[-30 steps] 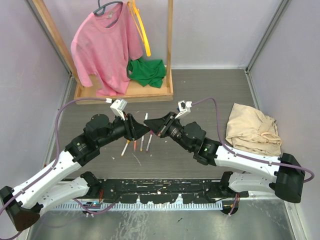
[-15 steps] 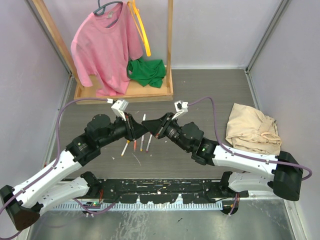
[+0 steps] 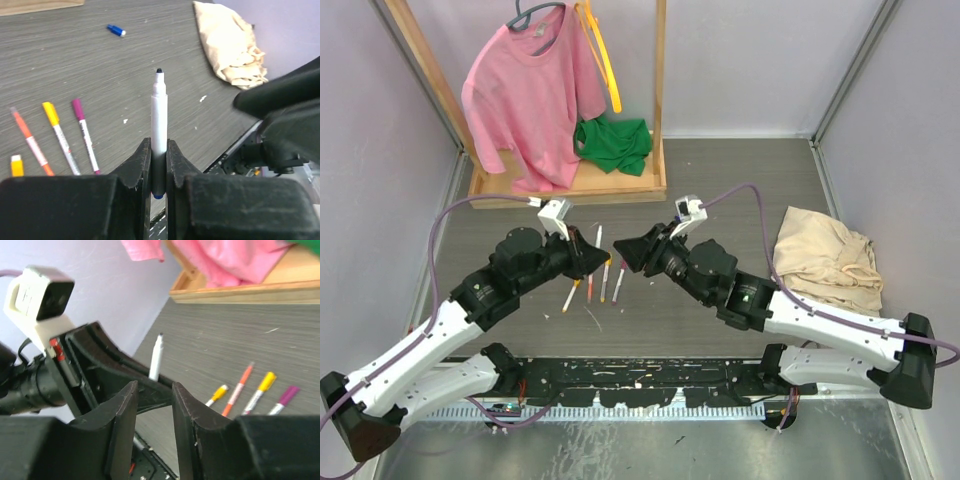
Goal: Insert the pens into the pen caps
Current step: Pick up the pen from the center of the board, then move the pen cap to the center of the board.
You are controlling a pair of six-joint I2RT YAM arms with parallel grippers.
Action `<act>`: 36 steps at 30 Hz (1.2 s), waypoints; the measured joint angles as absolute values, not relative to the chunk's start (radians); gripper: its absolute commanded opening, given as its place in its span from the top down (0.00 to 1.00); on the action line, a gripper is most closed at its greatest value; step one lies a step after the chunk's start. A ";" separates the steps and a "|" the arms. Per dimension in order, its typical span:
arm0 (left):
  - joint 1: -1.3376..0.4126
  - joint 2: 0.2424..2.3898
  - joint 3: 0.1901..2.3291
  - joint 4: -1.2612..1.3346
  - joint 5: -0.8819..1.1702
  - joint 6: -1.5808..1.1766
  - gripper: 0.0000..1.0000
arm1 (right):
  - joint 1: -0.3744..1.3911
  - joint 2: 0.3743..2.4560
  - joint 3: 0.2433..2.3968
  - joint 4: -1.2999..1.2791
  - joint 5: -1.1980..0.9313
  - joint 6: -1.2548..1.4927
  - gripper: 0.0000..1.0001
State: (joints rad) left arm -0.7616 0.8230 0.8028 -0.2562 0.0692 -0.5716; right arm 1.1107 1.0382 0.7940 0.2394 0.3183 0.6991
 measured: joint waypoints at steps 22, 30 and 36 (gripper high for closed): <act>-0.759 0.672 0.848 -0.621 0.019 -0.319 1.00 | 0.558 1.581 1.199 -0.424 0.128 0.314 0.52; -0.759 0.618 0.851 -0.726 0.017 -0.290 1.00 | 0.488 1.815 1.322 -0.455 0.080 0.130 0.52; -0.759 0.574 0.851 -0.783 -0.004 -0.289 1.00 | 0.444 1.932 1.431 -0.459 0.054 0.014 0.54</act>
State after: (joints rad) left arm -0.7586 0.5743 0.8513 -0.7826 -0.0040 -0.2893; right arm 0.4442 1.9324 1.4311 -0.4587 0.0536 0.0143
